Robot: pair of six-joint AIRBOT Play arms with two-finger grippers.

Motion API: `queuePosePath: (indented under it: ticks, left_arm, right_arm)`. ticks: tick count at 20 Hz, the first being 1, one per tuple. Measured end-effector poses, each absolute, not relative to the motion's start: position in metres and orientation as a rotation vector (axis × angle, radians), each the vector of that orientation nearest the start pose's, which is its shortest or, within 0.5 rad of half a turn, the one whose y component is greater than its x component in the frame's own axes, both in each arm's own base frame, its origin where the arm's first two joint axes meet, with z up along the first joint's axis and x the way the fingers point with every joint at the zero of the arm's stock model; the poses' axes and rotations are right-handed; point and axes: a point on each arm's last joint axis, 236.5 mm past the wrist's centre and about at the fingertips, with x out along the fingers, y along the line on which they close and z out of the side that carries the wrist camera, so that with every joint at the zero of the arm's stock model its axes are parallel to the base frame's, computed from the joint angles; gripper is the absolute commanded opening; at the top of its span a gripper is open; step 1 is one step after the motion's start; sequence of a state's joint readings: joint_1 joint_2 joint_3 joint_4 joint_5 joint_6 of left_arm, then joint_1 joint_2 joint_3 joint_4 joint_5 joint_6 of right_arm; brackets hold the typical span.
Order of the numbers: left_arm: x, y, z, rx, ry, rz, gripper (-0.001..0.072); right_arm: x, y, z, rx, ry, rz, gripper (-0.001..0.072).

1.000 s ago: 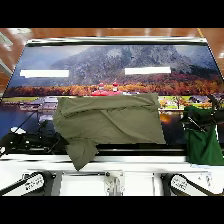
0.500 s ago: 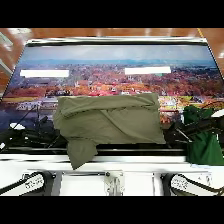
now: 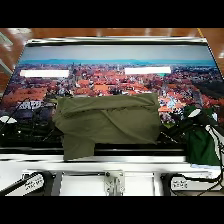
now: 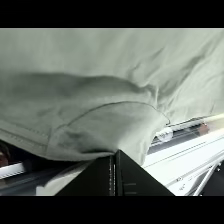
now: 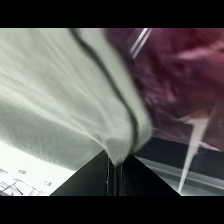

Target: Fold the shirts.

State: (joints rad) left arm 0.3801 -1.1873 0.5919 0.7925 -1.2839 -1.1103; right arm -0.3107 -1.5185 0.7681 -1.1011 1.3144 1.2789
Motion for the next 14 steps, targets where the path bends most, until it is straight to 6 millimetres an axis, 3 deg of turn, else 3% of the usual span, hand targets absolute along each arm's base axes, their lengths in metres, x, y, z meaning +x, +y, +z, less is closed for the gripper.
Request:
queuePosePath:
  ticks: [3, 6, 10, 14]
  left_arm:
    - [0.270, -0.064, -0.048, -0.754, 1.398, -0.399, 0.0039]
    - [0.299, -0.053, -0.019, -0.698, 1.309, -0.401, 0.0039]
    - [0.339, -0.036, 0.023, -0.666, 1.190, -0.360, 0.0040]
    - [0.379, -0.019, 0.040, -0.688, 1.104, -0.303, 0.0039]
  right_arm:
    - [0.245, 0.035, -0.126, 0.596, 1.788, 0.251, 0.0065]
    - [0.278, 0.031, -0.096, 0.536, 1.657, 0.276, 0.0064]
    - [0.344, 0.029, -0.051, 0.443, 1.438, 0.280, 0.0064]
    - [0.412, 0.039, -0.030, 0.344, 1.281, 0.250, 0.0063]
